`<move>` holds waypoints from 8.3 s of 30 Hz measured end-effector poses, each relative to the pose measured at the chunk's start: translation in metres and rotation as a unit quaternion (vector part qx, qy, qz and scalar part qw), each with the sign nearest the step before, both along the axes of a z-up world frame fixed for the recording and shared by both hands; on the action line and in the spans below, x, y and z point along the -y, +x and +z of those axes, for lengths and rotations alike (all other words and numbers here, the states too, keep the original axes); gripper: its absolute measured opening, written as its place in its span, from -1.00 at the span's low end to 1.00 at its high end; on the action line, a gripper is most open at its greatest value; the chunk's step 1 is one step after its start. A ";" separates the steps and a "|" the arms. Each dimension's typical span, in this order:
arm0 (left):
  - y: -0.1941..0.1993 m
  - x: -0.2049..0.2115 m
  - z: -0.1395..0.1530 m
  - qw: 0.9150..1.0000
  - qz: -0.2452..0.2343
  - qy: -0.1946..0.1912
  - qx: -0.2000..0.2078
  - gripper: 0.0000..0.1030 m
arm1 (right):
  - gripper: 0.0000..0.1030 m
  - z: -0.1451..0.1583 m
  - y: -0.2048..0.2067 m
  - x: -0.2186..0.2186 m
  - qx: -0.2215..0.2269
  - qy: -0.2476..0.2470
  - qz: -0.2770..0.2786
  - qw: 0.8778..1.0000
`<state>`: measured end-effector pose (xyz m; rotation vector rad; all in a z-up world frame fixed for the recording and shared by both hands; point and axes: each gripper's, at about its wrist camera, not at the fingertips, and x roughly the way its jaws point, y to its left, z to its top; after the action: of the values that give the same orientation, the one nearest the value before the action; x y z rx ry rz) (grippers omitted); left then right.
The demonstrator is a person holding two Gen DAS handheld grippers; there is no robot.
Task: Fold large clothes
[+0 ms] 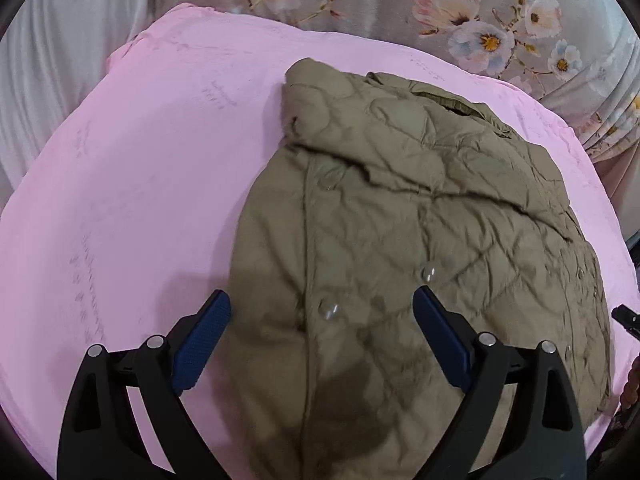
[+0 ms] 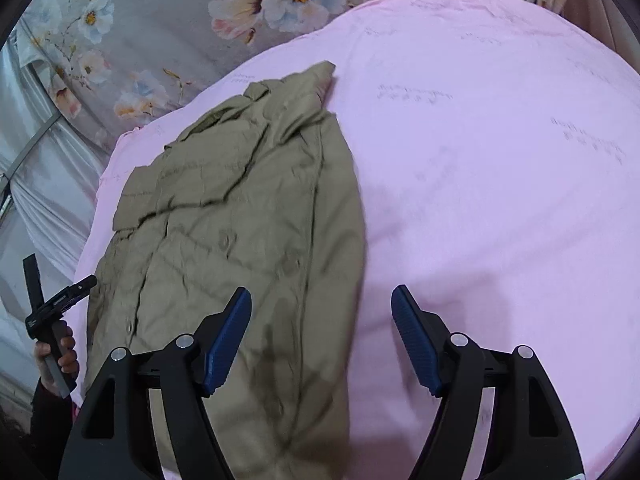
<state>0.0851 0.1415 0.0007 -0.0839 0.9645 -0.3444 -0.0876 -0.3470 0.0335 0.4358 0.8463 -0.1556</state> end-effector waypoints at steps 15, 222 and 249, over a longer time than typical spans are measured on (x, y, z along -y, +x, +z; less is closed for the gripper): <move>-0.107 -0.043 -0.026 0.986 0.013 -0.139 -0.087 0.75 | 0.41 -0.035 -0.099 -0.065 0.009 0.068 0.080 0.994; 0.050 0.162 -0.017 0.987 0.037 0.081 0.131 0.74 | -0.66 -0.049 0.181 -0.192 0.071 -0.154 0.068 0.983; 0.002 -0.028 -0.039 0.962 0.166 -0.213 -0.035 0.80 | -0.59 -0.035 0.152 -0.221 0.038 -0.096 0.128 0.986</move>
<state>0.0872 0.1696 -0.0384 -0.6475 0.9143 -0.2345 0.0643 -0.1263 -0.0014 0.1487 0.7957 0.0175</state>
